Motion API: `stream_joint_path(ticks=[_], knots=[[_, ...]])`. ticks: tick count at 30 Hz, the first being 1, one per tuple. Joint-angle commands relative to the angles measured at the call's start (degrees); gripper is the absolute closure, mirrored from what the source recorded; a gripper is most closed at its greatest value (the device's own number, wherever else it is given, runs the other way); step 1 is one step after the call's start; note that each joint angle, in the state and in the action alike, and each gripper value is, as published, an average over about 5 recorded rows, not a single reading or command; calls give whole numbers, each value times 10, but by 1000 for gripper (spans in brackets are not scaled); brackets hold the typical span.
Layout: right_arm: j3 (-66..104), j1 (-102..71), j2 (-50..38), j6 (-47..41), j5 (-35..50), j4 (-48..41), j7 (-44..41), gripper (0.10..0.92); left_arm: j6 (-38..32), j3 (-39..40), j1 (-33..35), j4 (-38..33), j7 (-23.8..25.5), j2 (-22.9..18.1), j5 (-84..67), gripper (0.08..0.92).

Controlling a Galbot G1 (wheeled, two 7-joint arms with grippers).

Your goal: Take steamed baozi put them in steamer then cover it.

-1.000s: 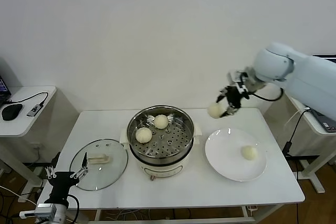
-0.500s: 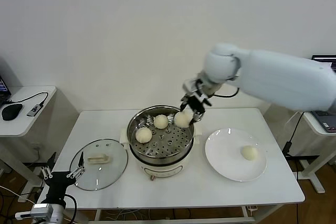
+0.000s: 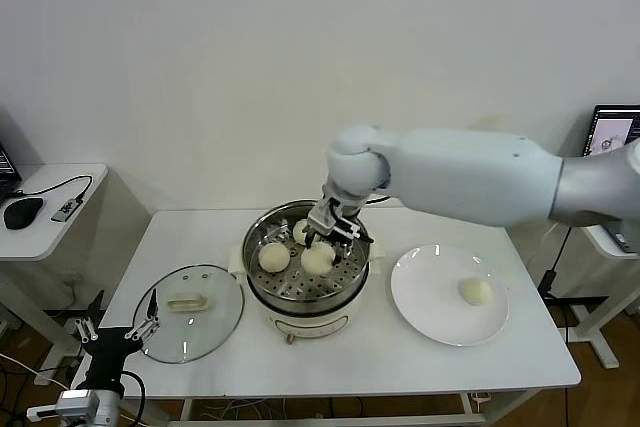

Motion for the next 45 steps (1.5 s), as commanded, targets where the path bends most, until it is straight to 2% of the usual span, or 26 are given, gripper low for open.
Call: stream_joint_path(ticks=[1, 22, 30, 36, 45], knots=[[-12, -26, 33, 80, -61, -14, 16, 431, -1, -1, 0, 0, 0, -1, 0, 177], [-16, -55, 43, 115, -63, -39, 31, 410, -2, -1, -1, 1, 0, -2, 1, 177], [-9, -41, 33, 112, -45, -40, 34, 226, -2, 0, -2, 2, 0, -1, 1, 177], [8, -3, -3, 62, -5, -22, 22, 203, -2, 0, -4, -2, 0, 2, 2, 177], [25, 49, -138, -102, 15, 5, -37, 203, -2, 6, -9, -1, 1, 11, 2, 177]])
